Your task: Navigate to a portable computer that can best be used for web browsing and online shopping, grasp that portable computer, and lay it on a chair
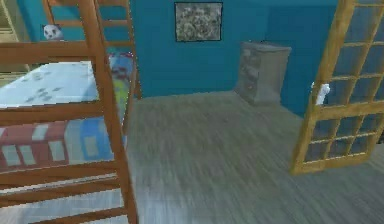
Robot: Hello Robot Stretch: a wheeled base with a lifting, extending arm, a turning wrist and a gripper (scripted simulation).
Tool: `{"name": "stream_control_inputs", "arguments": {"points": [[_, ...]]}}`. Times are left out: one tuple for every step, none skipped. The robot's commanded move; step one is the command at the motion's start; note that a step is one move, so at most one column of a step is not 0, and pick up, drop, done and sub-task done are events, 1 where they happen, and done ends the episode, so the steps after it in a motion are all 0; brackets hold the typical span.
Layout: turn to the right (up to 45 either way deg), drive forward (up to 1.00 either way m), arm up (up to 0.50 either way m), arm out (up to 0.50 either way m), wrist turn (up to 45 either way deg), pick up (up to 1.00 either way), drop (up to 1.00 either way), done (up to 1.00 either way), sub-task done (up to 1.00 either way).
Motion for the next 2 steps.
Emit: {"name": "stream_control_inputs", "arguments": {"points": [[-45.0,0.0,0.0,0.0,0.0,0.0,0.0,0.0,0.0],[-39.0,0.0,0.0,0.0,0.0,0.0,0.0,0.0,0.0]]}}
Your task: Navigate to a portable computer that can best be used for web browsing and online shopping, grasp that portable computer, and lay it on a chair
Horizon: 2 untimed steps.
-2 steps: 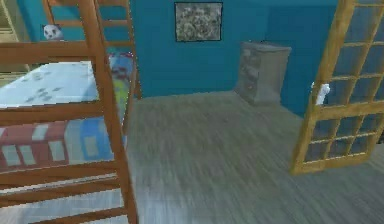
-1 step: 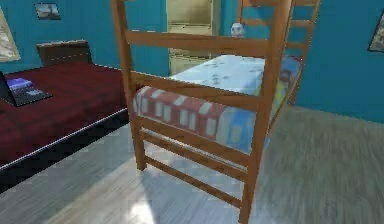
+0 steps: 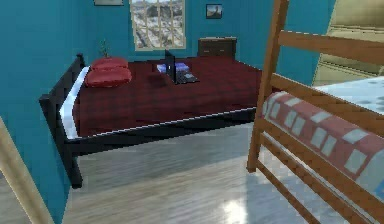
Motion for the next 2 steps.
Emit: {"name": "stream_control_inputs", "arguments": {"points": [[-3.0,0.0,0.0,0.0,0.0,0.0,0.0,0.0,0.0],[0.0,0.35,0.0,0.0,0.0,0.0,0.0,0.0,0.0]]}}
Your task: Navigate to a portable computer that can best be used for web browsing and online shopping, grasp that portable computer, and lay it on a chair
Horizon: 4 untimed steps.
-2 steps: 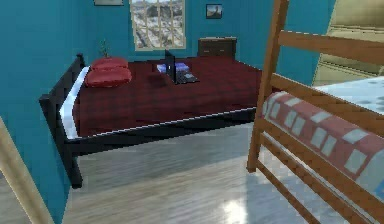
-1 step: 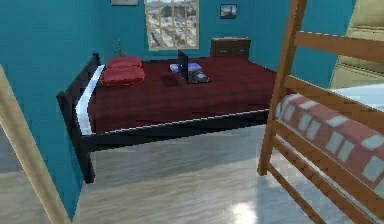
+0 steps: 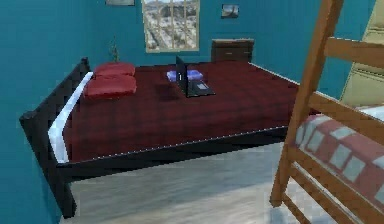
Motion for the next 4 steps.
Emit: {"name": "stream_control_inputs", "arguments": {"points": [[-15.0,0.0,0.0,0.0,0.0,0.0,0.0,0.0,0.0],[0.0,0.65,0.0,0.0,0.0,0.0,0.0,0.0,0.0],[-45.0,0.0,0.0,0.0,0.0,0.0,0.0,0.0,0.0],[-18.0,0.0,0.0,0.0,0.0,0.0,0.0,0.0,0.0]]}}
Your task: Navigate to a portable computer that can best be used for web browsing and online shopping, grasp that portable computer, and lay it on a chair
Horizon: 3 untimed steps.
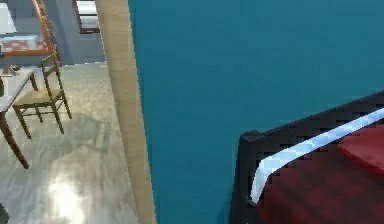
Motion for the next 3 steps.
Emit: {"name": "stream_control_inputs", "arguments": {"points": [[45.0,0.0,0.0,0.0,0.0,0.0,0.0,0.0,0.0],[9.0,0.0,0.0,0.0,0.0,0.0,0.0,0.0,0.0],[0.0,0.35,0.0,0.0,0.0,0.0,0.0,0.0,0.0]]}}
